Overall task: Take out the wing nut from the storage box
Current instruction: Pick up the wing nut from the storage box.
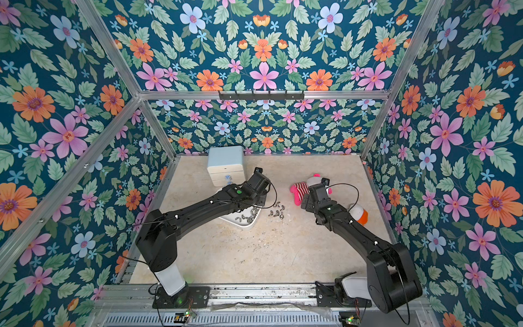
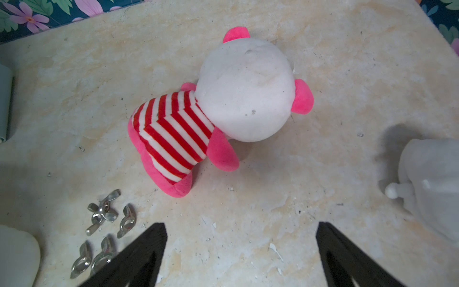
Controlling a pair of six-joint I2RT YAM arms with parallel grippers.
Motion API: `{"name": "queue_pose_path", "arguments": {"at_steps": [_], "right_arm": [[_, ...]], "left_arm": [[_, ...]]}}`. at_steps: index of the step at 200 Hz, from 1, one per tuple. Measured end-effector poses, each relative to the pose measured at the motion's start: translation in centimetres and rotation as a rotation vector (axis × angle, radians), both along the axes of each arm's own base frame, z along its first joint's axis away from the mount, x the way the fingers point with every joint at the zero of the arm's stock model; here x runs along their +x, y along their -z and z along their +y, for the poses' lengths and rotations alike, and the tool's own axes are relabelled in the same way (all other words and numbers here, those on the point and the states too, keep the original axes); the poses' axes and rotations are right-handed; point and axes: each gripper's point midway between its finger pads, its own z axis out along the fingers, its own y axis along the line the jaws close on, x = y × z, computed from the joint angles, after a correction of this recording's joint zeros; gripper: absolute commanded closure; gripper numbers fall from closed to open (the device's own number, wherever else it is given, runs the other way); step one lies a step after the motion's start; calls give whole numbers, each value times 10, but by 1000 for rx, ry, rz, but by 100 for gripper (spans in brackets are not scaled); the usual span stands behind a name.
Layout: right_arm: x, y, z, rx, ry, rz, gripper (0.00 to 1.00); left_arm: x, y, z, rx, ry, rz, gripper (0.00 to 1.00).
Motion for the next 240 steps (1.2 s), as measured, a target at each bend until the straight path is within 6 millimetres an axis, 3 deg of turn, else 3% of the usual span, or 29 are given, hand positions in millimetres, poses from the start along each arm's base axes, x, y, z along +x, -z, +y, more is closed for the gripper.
{"name": "queue_pose_path", "arguments": {"at_steps": [42, 65, 140, 240], "right_arm": [[2, -2, 1, 2, -1, -4, 1], [4, -2, 3, 0, -5, 0, 1], [8, -6, 11, -2, -18, 3, 1], [7, -5, 10, -9, -21, 10, 1]], "left_arm": [[-3, 19, 46, 12, -60, 38, 48], [-10, 36, 56, 14, -52, 66, 48], [-13, 89, 44, 15, 10, 145, 52], [-1, 114, 30, 13, 25, 172, 60]]}}
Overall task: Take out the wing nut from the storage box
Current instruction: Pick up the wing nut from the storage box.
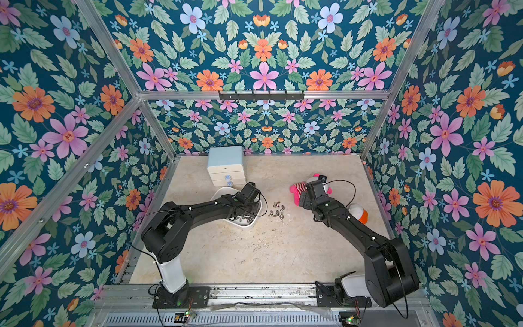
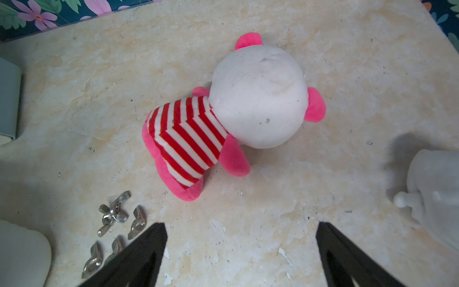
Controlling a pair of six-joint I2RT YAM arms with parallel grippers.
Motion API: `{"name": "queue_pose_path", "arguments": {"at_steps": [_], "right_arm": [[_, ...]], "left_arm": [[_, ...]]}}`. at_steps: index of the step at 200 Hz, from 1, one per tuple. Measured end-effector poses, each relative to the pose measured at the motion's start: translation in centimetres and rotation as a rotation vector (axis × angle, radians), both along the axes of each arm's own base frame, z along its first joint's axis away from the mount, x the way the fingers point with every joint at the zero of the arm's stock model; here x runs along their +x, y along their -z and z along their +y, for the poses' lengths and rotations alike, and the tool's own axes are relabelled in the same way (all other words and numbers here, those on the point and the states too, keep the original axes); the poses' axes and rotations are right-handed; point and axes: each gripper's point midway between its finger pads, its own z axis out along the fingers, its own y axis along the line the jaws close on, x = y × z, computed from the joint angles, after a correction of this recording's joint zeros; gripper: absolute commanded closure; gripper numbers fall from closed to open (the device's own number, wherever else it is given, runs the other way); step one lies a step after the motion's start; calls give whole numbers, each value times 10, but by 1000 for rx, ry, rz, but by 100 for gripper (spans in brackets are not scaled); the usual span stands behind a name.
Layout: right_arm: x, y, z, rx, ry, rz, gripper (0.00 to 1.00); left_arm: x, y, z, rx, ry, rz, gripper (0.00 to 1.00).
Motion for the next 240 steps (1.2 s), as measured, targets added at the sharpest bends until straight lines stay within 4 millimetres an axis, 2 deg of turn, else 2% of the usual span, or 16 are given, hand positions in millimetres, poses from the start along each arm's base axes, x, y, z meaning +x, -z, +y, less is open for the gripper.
{"name": "queue_pose_path", "arguments": {"at_steps": [103, 124, 186, 240], "right_arm": [[-3, 6, -1, -8, 2, 14, 1], [-3, 7, -1, -8, 2, 14, 1], [-4, 5, -2, -6, 2, 9, 1], [-4, 3, -2, -4, 2, 5, 1]], "left_arm": [[1, 17, -3, -8, 6, 15, 70], [3, 19, -2, -11, 1, 10, 77], [12, 17, -5, -39, -7, -22, 84], [8, 10, -3, -47, -4, -21, 85]]}}
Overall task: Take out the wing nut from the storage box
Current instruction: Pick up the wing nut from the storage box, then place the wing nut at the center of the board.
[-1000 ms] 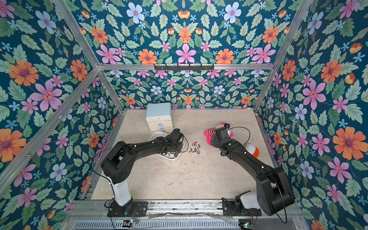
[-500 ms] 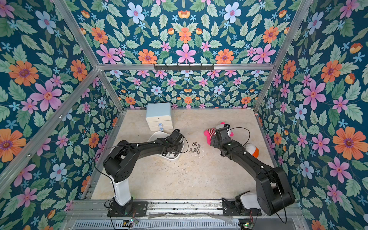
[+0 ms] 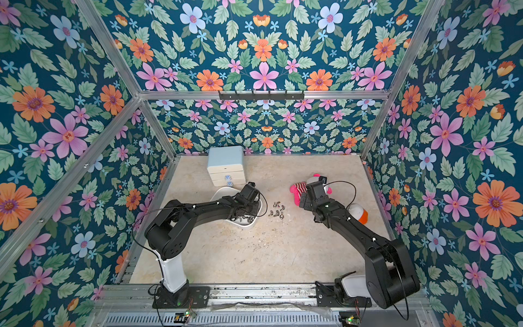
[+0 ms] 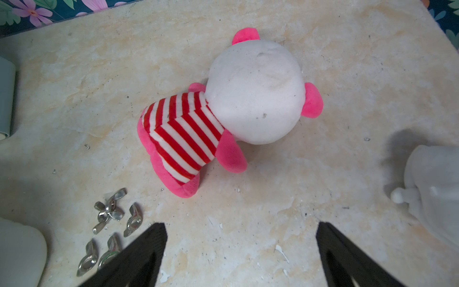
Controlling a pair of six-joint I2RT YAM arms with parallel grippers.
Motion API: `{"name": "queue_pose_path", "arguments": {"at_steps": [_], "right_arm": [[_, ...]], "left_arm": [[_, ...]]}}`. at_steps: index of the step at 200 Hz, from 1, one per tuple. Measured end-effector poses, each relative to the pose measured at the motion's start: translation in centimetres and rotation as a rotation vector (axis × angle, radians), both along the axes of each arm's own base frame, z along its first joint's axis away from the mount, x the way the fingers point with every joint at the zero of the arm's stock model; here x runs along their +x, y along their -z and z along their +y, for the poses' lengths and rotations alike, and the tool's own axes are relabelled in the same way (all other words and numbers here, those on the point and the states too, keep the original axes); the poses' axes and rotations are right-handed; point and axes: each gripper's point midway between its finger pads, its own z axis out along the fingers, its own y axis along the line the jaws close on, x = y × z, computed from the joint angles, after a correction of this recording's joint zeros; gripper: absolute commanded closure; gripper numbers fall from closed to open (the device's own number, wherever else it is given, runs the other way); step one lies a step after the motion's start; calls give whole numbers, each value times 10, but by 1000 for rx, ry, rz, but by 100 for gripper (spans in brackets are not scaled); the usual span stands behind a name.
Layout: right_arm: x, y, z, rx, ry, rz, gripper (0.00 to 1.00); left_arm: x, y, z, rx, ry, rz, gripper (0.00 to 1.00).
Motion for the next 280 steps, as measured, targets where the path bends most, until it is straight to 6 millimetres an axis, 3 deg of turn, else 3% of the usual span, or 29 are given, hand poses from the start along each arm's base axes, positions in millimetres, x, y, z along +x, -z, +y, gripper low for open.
{"name": "queue_pose_path", "arguments": {"at_steps": [79, 133, 211, 280], "right_arm": [[-2, 1, 0, 1, 1, 2, 1], [-3, 1, 0, 1, 0, 2, 1], [-3, 1, -1, 2, 1, 1, 1], [-3, 1, -1, 5, 5, -1, 1]], "left_arm": [[-5, -34, 9, 1, -12, -28, 85], [-4, -68, 6, -26, -12, -80, 86], [-18, -123, -41, -57, 91, -176, 85], [-40, -131, -74, -59, 173, -181, 85]]}}
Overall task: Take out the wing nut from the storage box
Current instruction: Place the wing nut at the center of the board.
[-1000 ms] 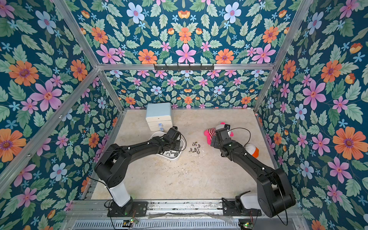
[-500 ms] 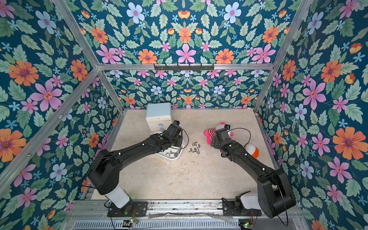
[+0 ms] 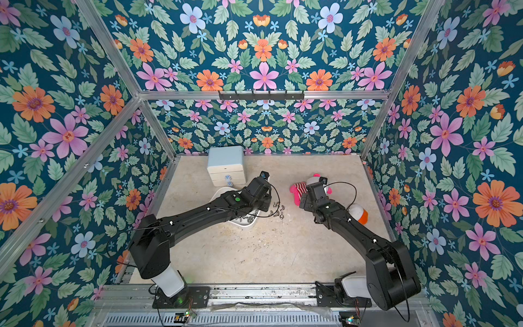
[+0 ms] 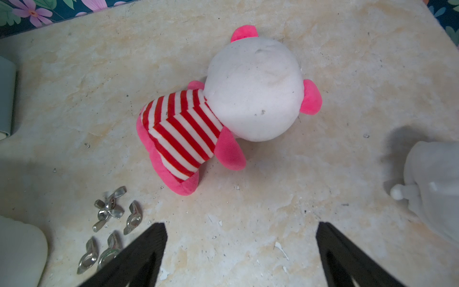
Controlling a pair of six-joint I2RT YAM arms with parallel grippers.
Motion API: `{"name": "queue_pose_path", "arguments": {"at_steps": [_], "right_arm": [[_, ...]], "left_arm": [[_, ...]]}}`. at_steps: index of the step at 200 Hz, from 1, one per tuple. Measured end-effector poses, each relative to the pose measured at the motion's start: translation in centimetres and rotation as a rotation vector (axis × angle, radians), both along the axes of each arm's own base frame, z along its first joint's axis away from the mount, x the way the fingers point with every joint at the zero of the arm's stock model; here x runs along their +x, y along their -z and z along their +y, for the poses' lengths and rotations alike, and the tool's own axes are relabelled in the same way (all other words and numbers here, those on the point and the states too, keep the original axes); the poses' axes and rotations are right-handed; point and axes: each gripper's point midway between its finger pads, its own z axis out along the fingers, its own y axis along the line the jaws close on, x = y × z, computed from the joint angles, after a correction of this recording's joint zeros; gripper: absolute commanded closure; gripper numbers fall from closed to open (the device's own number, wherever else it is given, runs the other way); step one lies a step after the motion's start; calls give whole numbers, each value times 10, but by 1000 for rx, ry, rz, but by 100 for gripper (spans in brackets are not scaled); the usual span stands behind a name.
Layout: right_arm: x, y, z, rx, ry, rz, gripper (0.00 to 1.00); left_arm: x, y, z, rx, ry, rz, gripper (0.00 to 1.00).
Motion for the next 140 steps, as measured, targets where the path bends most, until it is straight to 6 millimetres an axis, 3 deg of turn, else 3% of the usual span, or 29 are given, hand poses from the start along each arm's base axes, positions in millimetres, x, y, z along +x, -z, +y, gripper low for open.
{"name": "queue_pose_path", "arguments": {"at_steps": [83, 140], "right_arm": [[-3, -2, -2, 13, 16, -12, 1], [-3, -3, -2, 13, 16, -12, 1]], "left_arm": [[-24, 27, -17, 48, 59, 46, 86], [-37, 61, -20, 83, 70, 117, 86]]}}
